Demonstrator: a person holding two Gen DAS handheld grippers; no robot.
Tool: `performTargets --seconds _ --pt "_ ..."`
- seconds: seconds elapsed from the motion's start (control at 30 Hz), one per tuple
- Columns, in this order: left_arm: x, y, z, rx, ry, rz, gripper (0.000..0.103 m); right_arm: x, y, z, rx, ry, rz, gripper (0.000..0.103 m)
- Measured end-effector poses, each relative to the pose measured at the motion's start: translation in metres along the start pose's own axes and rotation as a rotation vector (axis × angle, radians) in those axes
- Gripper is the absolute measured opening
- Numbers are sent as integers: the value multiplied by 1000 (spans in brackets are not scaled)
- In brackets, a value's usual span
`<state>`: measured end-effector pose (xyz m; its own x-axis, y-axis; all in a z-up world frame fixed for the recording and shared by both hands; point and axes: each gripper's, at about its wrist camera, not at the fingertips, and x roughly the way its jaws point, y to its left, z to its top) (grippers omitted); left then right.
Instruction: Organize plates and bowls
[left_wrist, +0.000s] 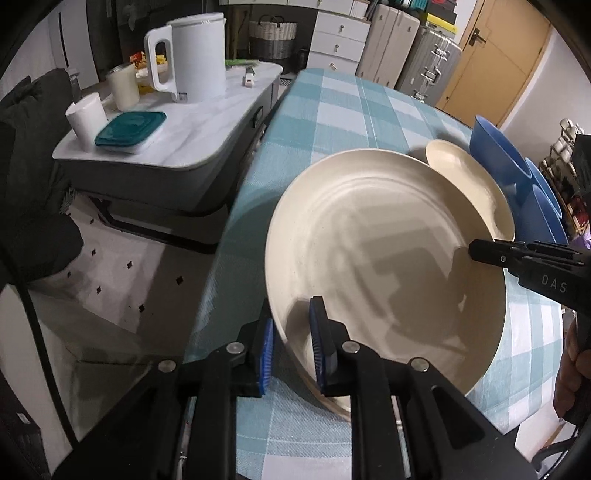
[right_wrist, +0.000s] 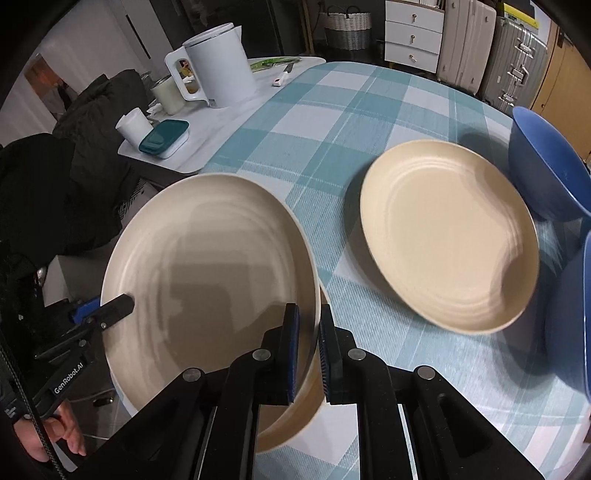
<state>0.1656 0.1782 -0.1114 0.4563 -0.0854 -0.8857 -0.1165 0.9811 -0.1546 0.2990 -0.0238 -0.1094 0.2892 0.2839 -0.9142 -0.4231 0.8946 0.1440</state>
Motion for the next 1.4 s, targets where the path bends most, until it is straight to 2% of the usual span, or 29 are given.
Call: performTargets --seconds 0.47,0.63,0.77,0.9,1.03,1.07,1.13,1.17,1.27,1.3,1.4 --pt "6 -25 -19 142 -13 127 17 8 6 -27 -95 -5 -99 13" --pt "8 -26 -23 137 -9 133 17 10 10 -33 -153 9 -150 13" --pt "4 -25 -25 128 -24 133 18 4 -1 -36 -119 -8 -129 13" --pt "-8 -22 -26 102 -59 138 19 -14 -13 -41 -65 -63 -87 17" --pt "-35 -20 -27 13 -113 91 21 -39 -21 -56 -31 -148 -47 17" --pt "-44 -24 -29 9 -138 59 23 -45 -23 -60 -24 -170 -38 17" --pt "-63 -38 -34 7 -193 -2 44 -60 -27 -73 5 -222 -24 20" --pt "-69 -44 -36 12 -213 -24 49 -68 -30 -81 25 -248 2 20" --pt "-83 -67 -43 40 -257 -70 50 -91 -41 -106 93 -314 39 26" --pt "-86 -76 -46 50 -259 -85 50 -99 -45 -114 118 -341 42 31" --pt "-88 -99 -53 57 -251 -122 51 -121 -53 -144 189 -431 5 58"
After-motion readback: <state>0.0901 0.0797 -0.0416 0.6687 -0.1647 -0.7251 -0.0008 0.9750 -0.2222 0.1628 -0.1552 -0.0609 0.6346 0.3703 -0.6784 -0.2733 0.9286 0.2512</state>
